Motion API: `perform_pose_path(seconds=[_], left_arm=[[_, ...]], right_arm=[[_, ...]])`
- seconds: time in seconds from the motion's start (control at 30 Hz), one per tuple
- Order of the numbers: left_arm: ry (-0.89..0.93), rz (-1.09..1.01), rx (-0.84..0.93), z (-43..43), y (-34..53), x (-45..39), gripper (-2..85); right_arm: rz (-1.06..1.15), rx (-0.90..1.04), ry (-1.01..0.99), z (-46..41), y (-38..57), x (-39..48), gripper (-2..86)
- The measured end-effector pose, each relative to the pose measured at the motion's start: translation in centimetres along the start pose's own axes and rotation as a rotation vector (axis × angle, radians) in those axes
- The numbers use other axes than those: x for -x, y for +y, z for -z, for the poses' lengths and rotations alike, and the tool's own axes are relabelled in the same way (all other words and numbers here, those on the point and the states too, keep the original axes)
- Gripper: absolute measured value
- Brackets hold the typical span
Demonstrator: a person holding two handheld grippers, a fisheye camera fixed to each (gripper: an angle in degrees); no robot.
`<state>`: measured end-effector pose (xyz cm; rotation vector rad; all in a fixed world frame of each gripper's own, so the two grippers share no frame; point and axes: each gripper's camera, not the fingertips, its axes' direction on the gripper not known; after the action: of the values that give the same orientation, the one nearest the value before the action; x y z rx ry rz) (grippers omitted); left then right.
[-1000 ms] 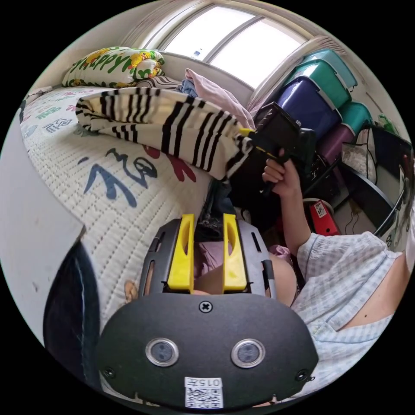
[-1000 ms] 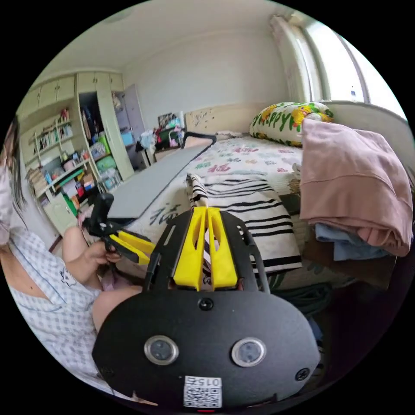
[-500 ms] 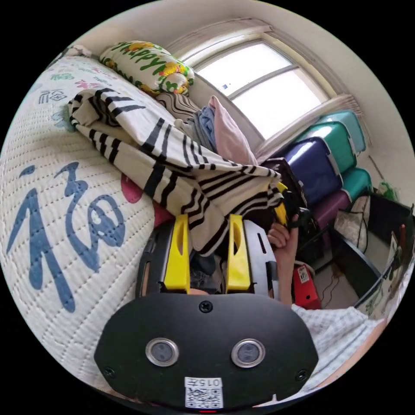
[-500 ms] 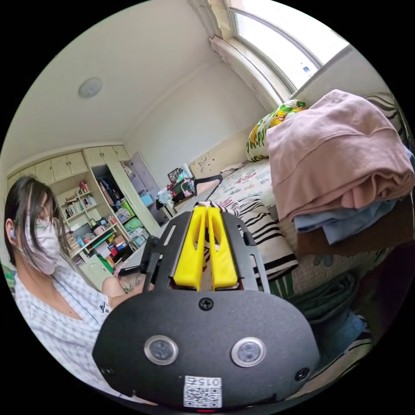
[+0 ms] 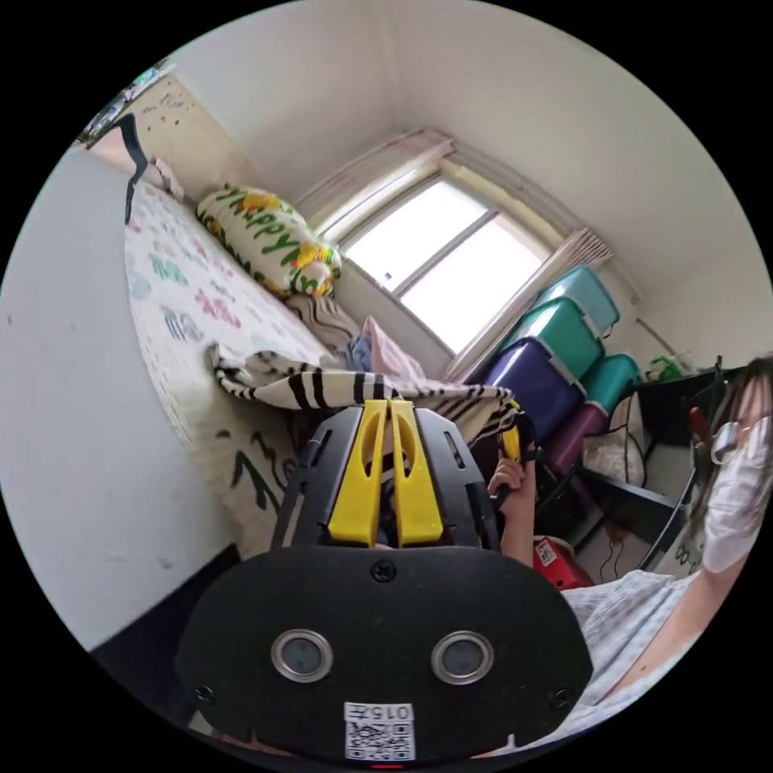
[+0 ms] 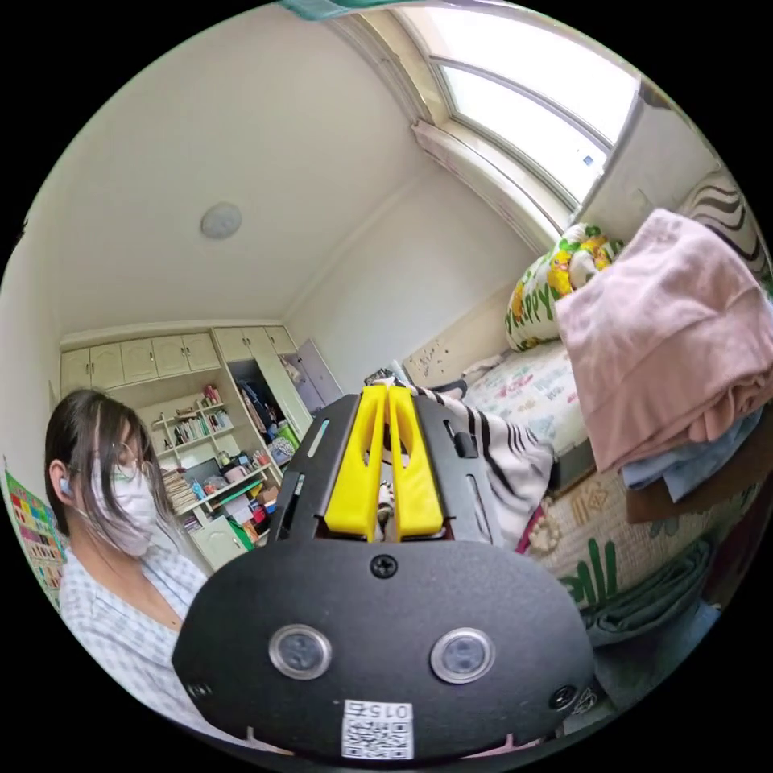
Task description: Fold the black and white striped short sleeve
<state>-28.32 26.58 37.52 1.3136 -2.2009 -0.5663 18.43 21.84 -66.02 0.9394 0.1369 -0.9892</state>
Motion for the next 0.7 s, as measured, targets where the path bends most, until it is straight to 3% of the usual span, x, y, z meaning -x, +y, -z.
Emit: perform_pose_path(seconds=[0.17, 0.3, 0.47, 0.53, 0.6, 0.7], left_arm=[[-0.002, -0.141, -0.226, 16.0, -7.8, -6.6, -0.9], [-0.047, -0.145, -0.318, 25.8, -12.0, -8.9, -0.9], [-0.35, -0.129, -0.485, 37.5, -19.6, -10.5, -0.9], [-0.365, -0.101, -0.519, 40.2, -23.5, -11.3, -0.9], [-0.407, -0.187, -0.622, 42.6, -26.3, -14.7, -0.9], [-0.437, -0.393, -0.697, 44.6, -27.3, -21.9, -0.8]], right_arm=[[0.07, -0.136, -0.028, -0.6, -1.7, 5.1, -0.7], [0.045, -0.113, -0.016, -5.1, -1.4, 6.5, -0.8], [-0.055, 0.009, 0.02, -17.8, -2.2, 7.3, -0.9], [-0.033, 0.051, 0.043, -22.7, -4.0, 9.0, -0.9], [0.045, 0.044, 0.11, -26.6, -5.8, 12.1, -0.9], [0.133, -0.035, 0.053, -29.3, -7.2, 17.7, -0.9]])
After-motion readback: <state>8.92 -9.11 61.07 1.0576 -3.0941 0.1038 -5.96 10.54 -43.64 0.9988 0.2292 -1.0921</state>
